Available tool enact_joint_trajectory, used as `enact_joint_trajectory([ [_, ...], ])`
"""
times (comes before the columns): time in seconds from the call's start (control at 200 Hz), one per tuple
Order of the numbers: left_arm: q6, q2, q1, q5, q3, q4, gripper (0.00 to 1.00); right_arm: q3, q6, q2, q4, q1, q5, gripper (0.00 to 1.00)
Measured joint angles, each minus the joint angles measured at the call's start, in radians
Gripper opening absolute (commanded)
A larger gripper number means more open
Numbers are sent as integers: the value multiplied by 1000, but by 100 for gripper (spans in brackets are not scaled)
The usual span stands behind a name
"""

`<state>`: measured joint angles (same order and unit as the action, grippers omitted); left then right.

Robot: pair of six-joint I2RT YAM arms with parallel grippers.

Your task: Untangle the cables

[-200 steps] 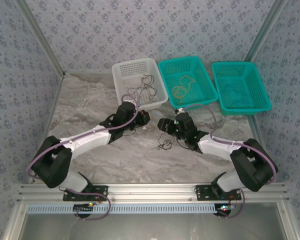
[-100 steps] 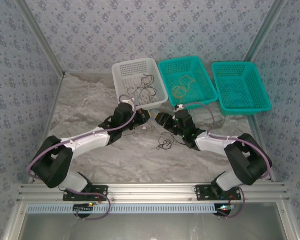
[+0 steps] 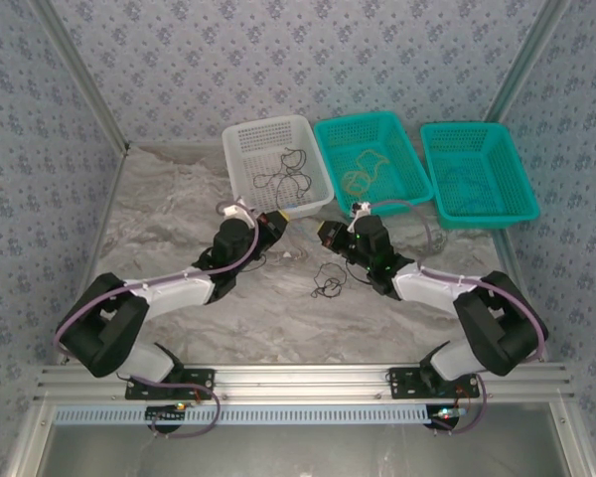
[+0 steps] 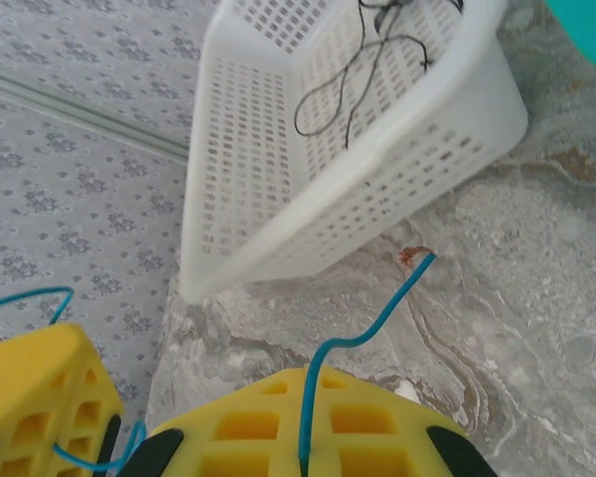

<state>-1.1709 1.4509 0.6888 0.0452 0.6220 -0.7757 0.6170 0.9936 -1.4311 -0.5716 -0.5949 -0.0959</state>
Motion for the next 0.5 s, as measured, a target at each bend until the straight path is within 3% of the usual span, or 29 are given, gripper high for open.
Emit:
enact_joint_trajectory([
  [0.185,-143,36,0,105,-18,-118,0,-33,-38,100,16,41,14,0],
  [0.315,-203,44,4,129,-21,-116,7,-47,-68,177,50,76,18,0],
  [0.5,-261,45,5,161,-19,-101,53,-49,-115,288,117,137,27,0],
])
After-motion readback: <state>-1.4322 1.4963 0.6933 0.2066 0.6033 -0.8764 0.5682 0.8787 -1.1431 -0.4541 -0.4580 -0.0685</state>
